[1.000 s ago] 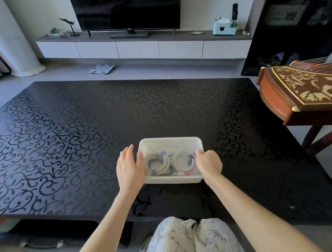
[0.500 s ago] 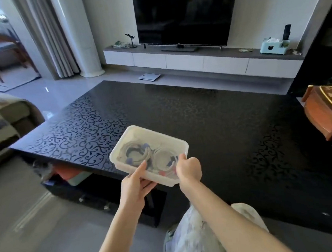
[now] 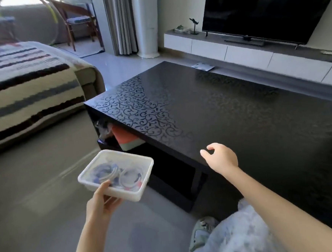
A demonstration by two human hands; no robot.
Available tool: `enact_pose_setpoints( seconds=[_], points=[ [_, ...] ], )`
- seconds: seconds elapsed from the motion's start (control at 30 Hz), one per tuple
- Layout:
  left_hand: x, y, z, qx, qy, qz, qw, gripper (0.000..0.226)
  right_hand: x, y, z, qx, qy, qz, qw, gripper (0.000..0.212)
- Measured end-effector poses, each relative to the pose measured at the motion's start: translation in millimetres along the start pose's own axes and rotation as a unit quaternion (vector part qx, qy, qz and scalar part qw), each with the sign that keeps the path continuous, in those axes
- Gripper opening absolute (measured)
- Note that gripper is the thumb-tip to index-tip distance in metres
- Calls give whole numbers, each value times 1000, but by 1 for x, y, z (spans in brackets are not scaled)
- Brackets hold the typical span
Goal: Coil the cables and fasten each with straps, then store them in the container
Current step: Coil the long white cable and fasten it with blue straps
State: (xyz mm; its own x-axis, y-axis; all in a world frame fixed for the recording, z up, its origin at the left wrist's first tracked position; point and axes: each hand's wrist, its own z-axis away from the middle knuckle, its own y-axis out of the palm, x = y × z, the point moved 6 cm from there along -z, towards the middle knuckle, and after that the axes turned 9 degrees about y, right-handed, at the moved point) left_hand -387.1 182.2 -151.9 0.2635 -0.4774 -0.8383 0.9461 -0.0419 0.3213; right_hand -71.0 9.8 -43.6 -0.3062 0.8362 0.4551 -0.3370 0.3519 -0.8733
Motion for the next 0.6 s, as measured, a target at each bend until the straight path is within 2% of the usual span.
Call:
enact_pose_setpoints(
  seconds=[0.1, 0.23, 0.4, 0.6],
  points=[
    [19, -10, -17, -3, -14, -28, 1000, 28, -5, 16, -20, 0, -43, 61, 997, 47],
    [48, 15, -47, 18, -43, -59, 997, 21, 3, 42, -39, 29, -101, 137, 985, 51],
    [87, 61, -90, 25, -73, -91, 993, 31, -7, 69, -57, 26, -179, 256, 949, 57],
    [128, 86, -141, -7, -59, -121, 991, 59, -18, 74, -65, 7, -198, 209, 958, 85]
  ],
)
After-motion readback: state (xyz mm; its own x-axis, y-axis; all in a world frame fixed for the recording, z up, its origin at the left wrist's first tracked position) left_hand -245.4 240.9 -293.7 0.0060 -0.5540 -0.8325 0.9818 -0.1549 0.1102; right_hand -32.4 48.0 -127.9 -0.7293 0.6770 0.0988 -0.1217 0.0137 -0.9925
